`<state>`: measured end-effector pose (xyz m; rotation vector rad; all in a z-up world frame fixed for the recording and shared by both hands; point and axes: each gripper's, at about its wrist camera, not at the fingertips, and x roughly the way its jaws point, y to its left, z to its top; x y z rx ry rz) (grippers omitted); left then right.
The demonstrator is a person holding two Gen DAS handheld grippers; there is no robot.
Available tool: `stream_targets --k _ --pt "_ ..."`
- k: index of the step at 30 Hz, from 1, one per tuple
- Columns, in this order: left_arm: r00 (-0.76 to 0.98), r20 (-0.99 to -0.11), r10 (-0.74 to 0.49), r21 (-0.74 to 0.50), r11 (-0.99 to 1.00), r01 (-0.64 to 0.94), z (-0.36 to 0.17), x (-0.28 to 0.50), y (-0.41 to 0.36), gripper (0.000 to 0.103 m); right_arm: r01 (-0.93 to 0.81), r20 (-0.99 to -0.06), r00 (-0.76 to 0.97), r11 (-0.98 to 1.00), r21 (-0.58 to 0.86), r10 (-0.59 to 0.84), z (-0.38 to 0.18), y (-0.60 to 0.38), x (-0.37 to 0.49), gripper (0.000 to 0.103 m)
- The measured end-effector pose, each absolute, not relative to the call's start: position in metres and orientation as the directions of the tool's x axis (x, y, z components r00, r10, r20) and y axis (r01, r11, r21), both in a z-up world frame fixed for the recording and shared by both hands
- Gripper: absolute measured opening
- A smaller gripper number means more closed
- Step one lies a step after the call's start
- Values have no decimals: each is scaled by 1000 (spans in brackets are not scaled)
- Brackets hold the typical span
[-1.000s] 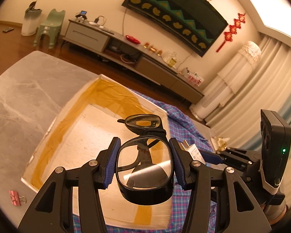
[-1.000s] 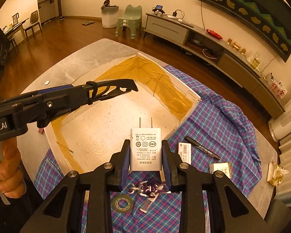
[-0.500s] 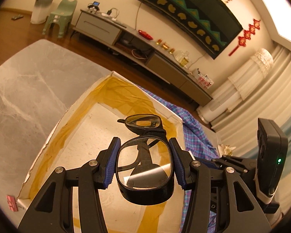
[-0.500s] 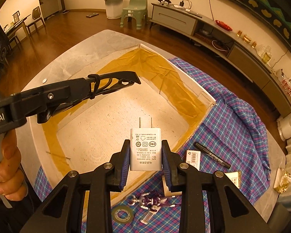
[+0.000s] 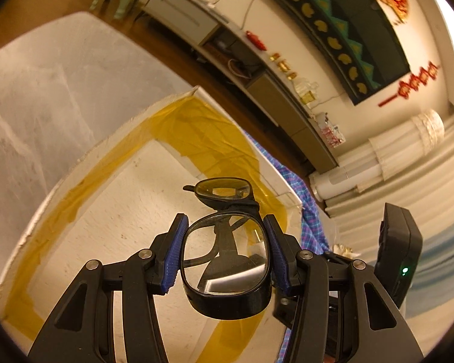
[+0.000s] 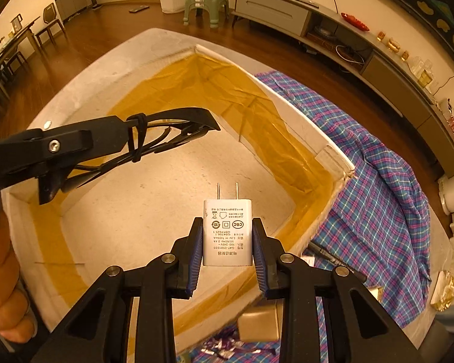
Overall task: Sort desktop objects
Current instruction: 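Carry the eyeglasses and charger with both tools over the yellow-lined white box, then open the left tool to drop the eyeglasses while the right tool drops the charger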
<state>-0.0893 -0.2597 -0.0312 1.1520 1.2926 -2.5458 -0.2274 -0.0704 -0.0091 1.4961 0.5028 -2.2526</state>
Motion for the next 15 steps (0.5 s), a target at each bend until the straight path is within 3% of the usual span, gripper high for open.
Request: stream_targets --k 15 --pt "-637 -710 300 -672 -560 485 -70 -119 -265 53 543 -951 -307 -825 -155 -23 -36 -90 -264 32"
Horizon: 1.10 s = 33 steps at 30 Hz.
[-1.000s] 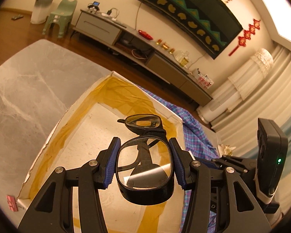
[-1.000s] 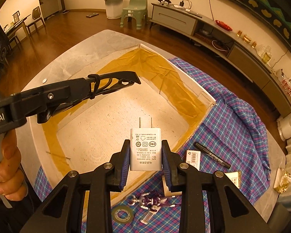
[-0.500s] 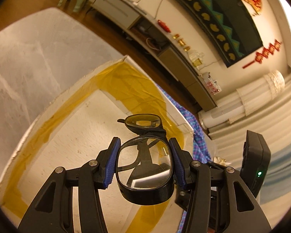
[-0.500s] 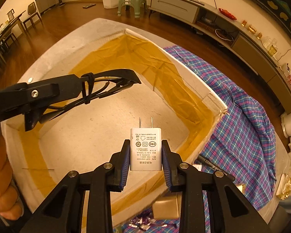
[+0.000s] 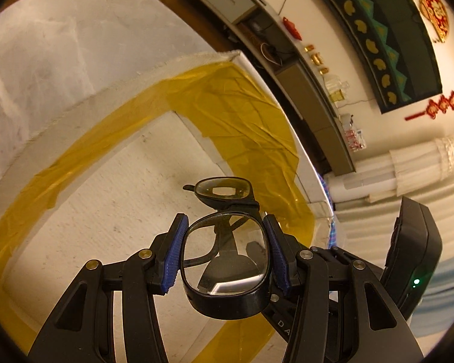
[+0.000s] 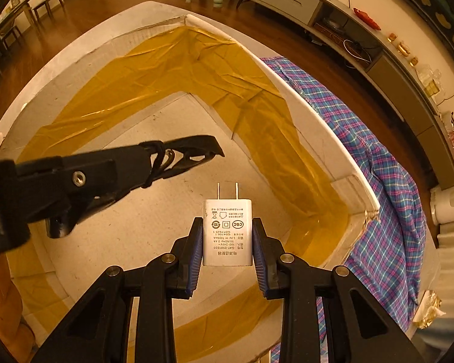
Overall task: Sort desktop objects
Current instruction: 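Open the left tool to drop the eyeglasses while the right tool drops the charger, then move both open tools back over the plaid cloth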
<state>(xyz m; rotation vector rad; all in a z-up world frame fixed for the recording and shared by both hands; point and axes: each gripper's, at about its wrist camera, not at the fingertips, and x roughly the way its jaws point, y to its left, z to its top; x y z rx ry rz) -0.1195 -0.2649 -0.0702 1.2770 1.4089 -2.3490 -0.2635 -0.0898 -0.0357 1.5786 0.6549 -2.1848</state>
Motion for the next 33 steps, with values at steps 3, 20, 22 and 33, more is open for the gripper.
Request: stream_targets --k 3,20,22,33 --pt "-616 -728 300 -662 -543 517 -77 -124 -266 53 539 -953 -303 -827 -160 -13 -36 -89 -268 33" --pt "-632 -727 270 -624 -645 442 -37 -88 -250 54 549 -953 -302 -818 -171 -3 -7 -80 -234 47" --pt "-640 -731 238 -594 -684 424 -28 -80 -245 54 558 -952 -307 -809 -185 6 -2 -80 -224 49" --pt "-719 -693 57 -416 -846 334 20 -24 -221 54 586 -937 -349 -785 -201 -20 21 -76 -169 58"
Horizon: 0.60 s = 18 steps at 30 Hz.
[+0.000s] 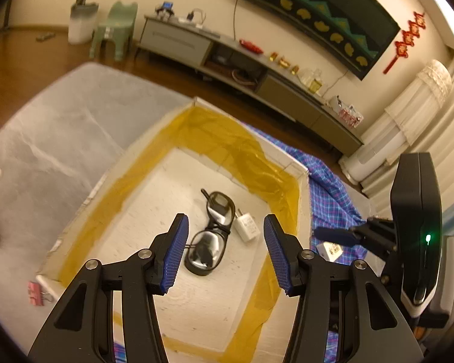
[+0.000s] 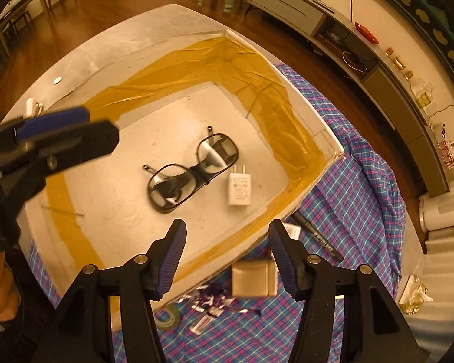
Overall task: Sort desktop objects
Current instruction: 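Move both open tools back over the plaid cloth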
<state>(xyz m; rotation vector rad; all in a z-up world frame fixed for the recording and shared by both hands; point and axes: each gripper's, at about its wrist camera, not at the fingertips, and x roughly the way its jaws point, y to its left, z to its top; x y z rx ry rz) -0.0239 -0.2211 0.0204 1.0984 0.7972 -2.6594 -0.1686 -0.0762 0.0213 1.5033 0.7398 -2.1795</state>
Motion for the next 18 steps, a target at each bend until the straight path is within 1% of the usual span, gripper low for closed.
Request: stream_targets --k 9,18 --pt "-765 -644 -11 -326 -901 287 53 5 -196 54 593 -904 -414 -784 -184 -101 48 -74 -118 58" --pt "-782 -622 -22 -256 -939 230 67 23 -162 54 560 -842 -508 -813 -159 -185 69 -45 -70 58"
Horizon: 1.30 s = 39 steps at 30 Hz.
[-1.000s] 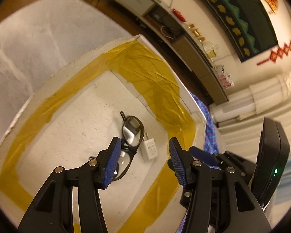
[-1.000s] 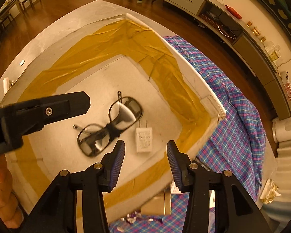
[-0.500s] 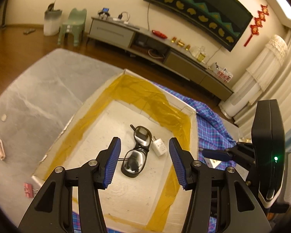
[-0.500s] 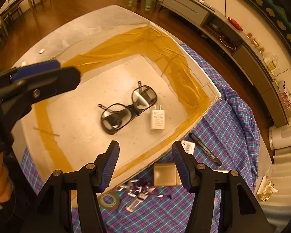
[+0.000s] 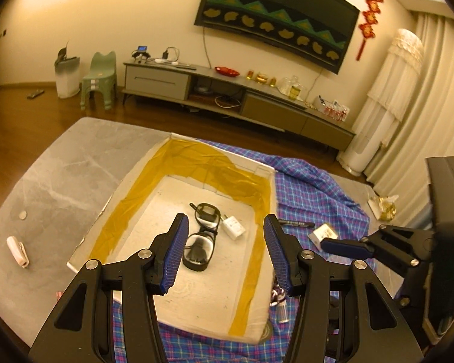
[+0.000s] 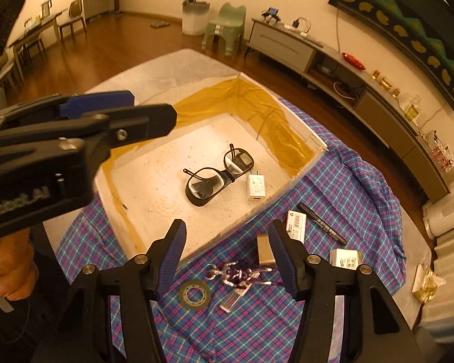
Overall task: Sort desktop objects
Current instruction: 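Move both open tools back over the plaid cloth, then grasp the purple robot figure with the left tool while the right tool grasps the clear plastic case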
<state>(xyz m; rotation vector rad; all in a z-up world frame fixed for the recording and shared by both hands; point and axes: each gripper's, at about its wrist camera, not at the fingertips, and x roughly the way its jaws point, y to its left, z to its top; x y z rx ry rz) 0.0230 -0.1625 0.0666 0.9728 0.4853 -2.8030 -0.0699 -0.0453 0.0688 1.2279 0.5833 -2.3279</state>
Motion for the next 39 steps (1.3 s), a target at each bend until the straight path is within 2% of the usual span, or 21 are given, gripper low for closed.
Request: stream_targets --k 6,12,16,19,23,27,28,30,32,36,39 --pt "-781 -624 7 -230 -957 176 62 34 -131 54 522 -767 -591 -843 -127 -250 74 -16 -38 58" --pt "-743 -667 60 -163 -984 66 45 40 -91 54 493 -690 -651 -868 -67 -316 69 23 -6 59" --pt "-706 -701 103 -137 -991 -8 30 42 -67 54 444 -674 -666 -896 -14 -320 56 60 3 59" --pt "-661 -739 130 -133 -990 -45 12 40 -52 54 392 -693 -656 -920 25 -299 38 90 2 59" --pt "-595 -798 95 -62 -995 -75 -20 27 -28 54 277 -751 -618 -958 68 -232 13 133 -4 59" --pt "-595 -801 61 -5 -995 -95 -34 19 -15 54 183 -796 -578 -979 87 -178 -10 171 -6 59" --pt "-595 -800 69 -6 -994 -107 -34 17 -15 54 160 -806 -569 -984 81 -159 -16 180 -7 59" --pt "-607 -793 51 20 -994 -111 -34 13 -9 54 139 -821 -556 -989 58 -126 -30 190 -9 66" --pt "-611 -790 53 30 -992 -126 -34 10 -3 54 129 -836 -541 -991 22 -88 -41 194 -12 67" --pt "-647 -752 125 19 -977 -211 -21 15 12 55 155 -839 -544 -985 -77 -20 -51 193 -25 72" --pt "-607 -781 147 16 -967 -255 -32 6 20 55 183 -832 -555 -975 -129 6 -56 193 -40 78"
